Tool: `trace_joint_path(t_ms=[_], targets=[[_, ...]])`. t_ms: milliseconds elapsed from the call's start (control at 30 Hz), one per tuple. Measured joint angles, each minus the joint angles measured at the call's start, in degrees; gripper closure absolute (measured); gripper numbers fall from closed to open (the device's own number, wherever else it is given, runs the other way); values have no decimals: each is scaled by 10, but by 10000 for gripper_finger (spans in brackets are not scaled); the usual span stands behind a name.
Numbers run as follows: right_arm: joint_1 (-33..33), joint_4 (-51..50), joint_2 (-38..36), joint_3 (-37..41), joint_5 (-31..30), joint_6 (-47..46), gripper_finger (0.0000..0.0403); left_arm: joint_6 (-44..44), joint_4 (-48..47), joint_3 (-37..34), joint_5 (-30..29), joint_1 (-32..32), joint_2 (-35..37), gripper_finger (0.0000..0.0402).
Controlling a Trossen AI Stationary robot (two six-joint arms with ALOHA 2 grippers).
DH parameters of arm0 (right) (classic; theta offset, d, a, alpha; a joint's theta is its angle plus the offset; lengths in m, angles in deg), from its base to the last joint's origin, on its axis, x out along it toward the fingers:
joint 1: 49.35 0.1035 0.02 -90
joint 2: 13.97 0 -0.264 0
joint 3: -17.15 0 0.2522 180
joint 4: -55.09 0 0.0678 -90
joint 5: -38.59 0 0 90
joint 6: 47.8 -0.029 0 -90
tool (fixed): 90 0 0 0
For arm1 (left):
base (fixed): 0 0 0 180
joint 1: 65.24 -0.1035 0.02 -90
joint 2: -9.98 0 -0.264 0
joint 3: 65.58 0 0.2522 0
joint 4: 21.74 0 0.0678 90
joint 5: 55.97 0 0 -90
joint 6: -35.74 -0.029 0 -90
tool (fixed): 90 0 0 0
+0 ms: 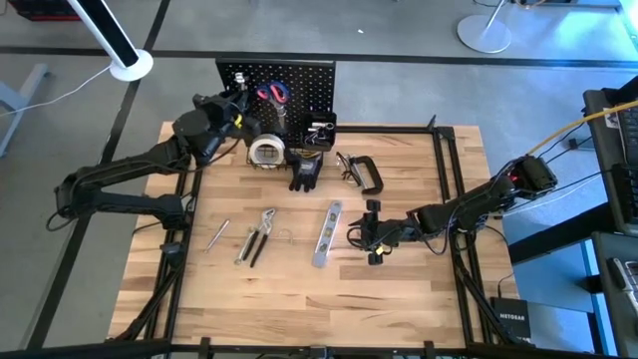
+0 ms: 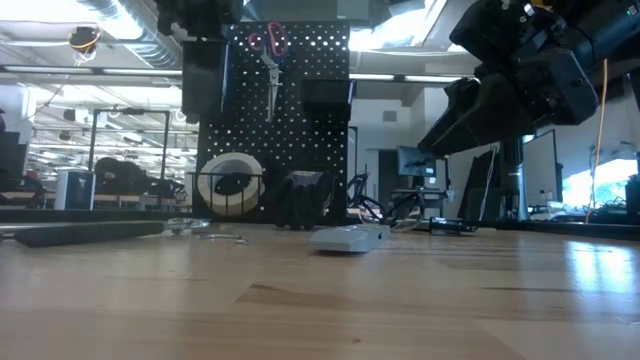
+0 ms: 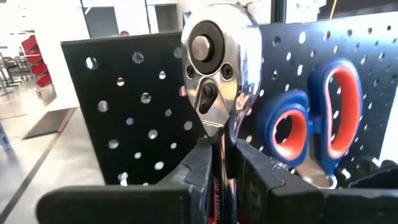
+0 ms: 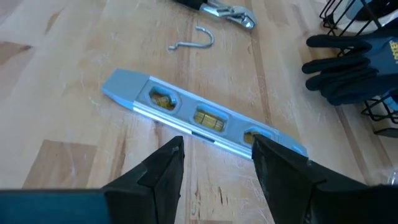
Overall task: Hang tools onto peg board
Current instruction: Put the ratchet wrench into the left black bin on the pegboard
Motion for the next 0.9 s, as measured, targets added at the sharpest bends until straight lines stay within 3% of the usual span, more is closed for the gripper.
trace_joint_path(t_ms=[433,900], targets=[[0,2,2,0,-4,0,210,42,-20,0,-13,-3,0,355],[0,3,2,0,-3,0,210,-1,-48,68,-3,30,4,222]])
